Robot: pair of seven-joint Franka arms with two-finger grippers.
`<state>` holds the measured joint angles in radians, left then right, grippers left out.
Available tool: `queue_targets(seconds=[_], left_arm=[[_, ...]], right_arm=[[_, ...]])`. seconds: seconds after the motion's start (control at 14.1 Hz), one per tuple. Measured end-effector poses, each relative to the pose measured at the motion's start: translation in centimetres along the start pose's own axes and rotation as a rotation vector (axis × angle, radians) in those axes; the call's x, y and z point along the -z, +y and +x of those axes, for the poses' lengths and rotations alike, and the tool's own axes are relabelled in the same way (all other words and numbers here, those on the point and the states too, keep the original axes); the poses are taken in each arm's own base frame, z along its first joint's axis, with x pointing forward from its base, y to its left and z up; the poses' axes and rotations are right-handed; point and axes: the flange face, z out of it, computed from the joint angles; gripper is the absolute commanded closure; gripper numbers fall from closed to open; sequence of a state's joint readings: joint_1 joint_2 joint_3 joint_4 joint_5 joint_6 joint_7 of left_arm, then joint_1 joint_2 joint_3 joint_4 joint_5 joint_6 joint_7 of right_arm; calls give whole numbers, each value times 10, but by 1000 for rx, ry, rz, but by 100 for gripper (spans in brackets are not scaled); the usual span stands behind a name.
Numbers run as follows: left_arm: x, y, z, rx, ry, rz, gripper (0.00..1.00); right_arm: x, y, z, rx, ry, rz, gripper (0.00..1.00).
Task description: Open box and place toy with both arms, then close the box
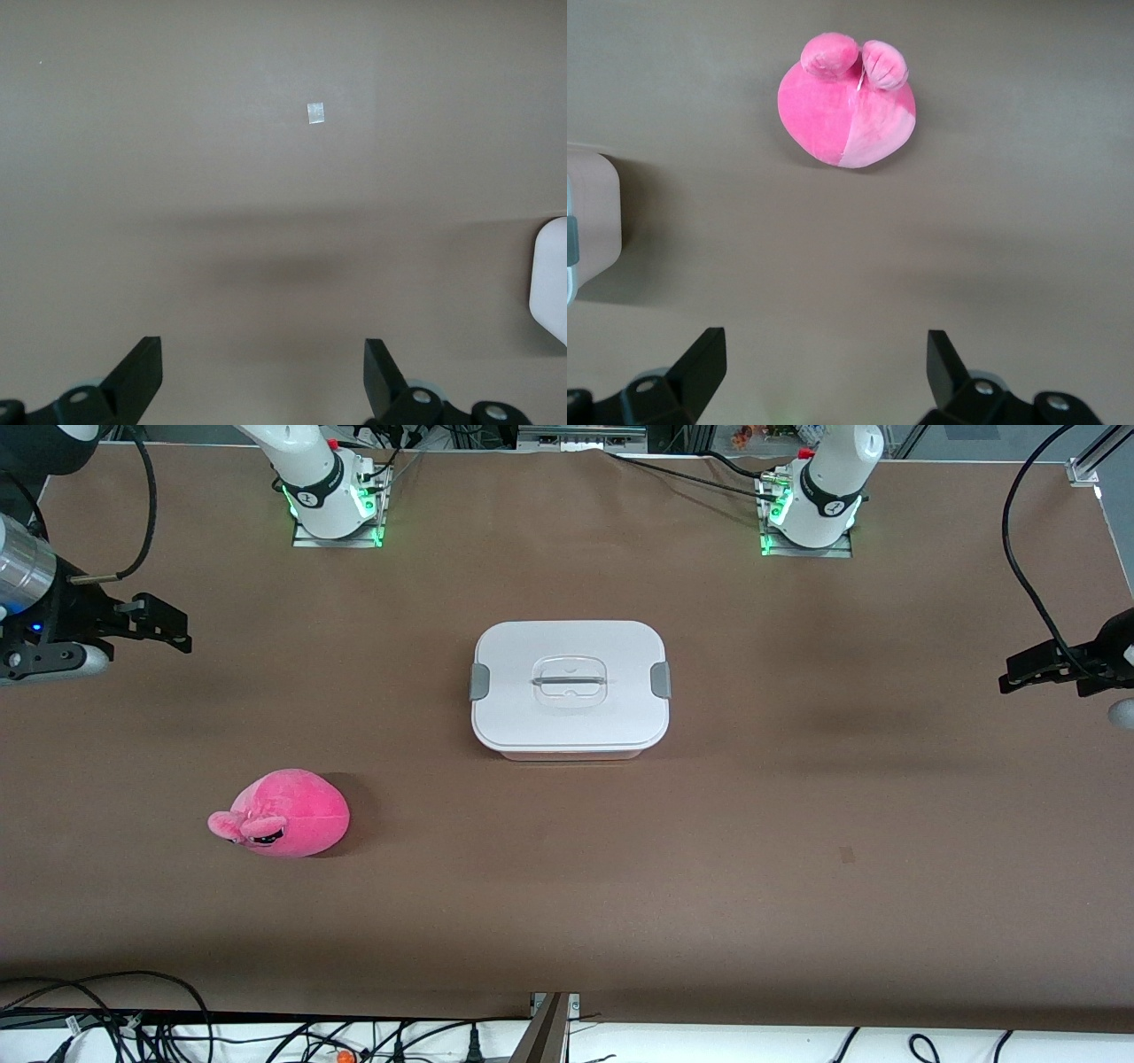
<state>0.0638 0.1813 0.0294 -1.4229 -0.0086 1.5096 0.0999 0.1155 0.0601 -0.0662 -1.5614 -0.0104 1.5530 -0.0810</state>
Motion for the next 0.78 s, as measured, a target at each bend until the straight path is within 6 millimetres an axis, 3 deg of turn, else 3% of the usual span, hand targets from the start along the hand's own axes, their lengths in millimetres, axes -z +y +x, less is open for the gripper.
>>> queue_targets(seconds=[0.64,0.78], left_arm=[[0,3,0,-6,0,0,0],[-1,16,2,-29,-1,-2,0]], right_arm=[[-3,-9,-2,16,-31,1,0],[-3,-9,-2,16,-30,1,0]])
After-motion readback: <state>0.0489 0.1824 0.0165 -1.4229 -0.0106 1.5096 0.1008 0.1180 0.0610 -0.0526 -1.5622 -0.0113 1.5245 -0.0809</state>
